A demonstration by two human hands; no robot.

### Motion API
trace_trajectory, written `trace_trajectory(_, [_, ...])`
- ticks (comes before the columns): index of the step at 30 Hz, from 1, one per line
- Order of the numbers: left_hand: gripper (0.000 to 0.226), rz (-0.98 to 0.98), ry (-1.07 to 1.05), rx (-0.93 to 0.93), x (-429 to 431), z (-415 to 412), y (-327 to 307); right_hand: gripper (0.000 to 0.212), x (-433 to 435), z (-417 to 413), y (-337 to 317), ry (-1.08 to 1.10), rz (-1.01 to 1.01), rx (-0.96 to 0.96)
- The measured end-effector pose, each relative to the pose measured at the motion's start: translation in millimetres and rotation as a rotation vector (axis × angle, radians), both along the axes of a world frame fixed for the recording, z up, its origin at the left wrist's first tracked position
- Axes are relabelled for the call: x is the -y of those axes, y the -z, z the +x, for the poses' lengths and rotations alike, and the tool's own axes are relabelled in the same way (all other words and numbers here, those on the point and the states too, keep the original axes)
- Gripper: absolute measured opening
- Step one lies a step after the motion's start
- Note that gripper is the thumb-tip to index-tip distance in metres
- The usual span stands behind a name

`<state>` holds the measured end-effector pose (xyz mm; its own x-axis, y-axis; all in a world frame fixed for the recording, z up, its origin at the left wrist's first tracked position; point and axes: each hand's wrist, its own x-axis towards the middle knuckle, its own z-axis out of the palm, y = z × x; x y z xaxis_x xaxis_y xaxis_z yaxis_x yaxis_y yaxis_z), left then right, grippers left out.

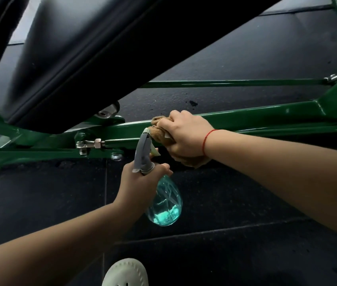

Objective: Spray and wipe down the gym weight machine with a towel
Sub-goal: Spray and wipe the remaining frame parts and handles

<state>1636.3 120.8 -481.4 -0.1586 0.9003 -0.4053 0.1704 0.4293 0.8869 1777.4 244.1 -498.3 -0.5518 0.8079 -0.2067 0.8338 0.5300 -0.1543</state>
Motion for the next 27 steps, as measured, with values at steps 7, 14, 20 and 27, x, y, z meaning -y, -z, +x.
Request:
trace_trajectory(7, [0.004,0.018,0.08,-0.038,-11.3,16.8,2.3,0.056,-2.0,81.9,13.0,0.03,0.015,0.009])
trace_trajectory(14, [0.017,0.092,0.227,-0.044,-39.8,54.8,-3.4,0.062,4.0,156.3,20.0,0.152,0.02,0.041])
trace_trajectory(20, [0.003,0.139,0.31,-0.017,-61.8,96.8,-18.9,0.064,27.2,139.2,26.5,0.24,0.127,0.051])
trace_trajectory(27, [0.017,0.163,0.392,-0.121,-73.5,140.8,-32.6,0.056,14.5,170.4,30.0,0.268,0.094,0.021])
